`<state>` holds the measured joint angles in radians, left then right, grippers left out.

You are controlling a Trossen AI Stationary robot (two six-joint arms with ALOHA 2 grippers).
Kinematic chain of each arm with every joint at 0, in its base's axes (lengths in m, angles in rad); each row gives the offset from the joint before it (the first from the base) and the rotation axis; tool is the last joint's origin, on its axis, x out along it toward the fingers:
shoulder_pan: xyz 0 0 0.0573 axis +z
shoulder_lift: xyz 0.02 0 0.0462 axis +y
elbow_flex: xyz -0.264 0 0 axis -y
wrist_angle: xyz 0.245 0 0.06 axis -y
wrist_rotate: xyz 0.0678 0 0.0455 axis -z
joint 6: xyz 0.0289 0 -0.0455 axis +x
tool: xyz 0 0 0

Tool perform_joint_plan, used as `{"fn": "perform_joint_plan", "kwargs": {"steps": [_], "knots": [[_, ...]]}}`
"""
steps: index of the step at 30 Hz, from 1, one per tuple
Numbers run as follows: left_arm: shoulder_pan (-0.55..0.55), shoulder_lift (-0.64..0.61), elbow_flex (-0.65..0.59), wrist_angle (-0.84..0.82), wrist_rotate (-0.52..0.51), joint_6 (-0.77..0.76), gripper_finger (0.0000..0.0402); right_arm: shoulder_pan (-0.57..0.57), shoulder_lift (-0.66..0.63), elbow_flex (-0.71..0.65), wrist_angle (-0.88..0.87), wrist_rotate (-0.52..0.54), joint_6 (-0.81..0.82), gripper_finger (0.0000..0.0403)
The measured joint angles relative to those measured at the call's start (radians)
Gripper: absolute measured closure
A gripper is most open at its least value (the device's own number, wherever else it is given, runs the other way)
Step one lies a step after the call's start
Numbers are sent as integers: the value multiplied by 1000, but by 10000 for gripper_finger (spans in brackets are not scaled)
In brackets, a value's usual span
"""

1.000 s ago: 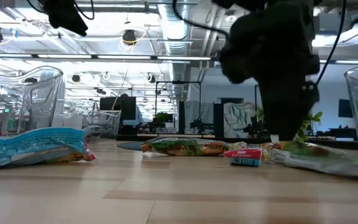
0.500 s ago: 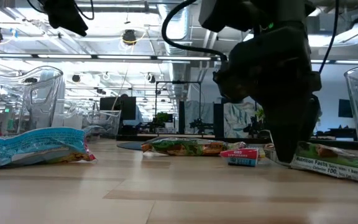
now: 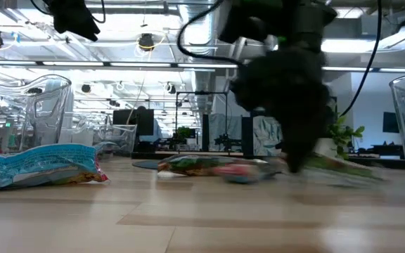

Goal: Pick and place Granola Bars by type
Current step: Put the yellow granola bar into the bottom right transparent bin

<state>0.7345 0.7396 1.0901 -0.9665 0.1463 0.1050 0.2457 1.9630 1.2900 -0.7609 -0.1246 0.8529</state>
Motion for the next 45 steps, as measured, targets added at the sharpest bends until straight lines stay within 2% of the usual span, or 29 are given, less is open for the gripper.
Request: {"fn": "perform_joint_plan", "kwargs": {"steps": [8, 15, 21, 26, 35, 45], "knots": [[0, 0, 0, 47, 2, -58, 212, -48, -100, 82, -30, -19, -96, 356], [-2, 0, 0, 68, 2, -97, 212, -72, -283, 111, -100, -28, -120, 363], [-1, 0, 0, 69, 0, -119, 212, -25, -475, 112, -246, -33, -58, 360], [-1, 0, 0, 76, -10, -124, 212, 64, -580, 112, -430, -2, 37, 363], [-1, 7, 0, 133, -21, -150, 212, 261, -609, 95, -559, 108, 153, 358], [-2, 69, 0, 134, -23, -170, 212, 387, -581, -31, -546, 74, 297, 362]]}}
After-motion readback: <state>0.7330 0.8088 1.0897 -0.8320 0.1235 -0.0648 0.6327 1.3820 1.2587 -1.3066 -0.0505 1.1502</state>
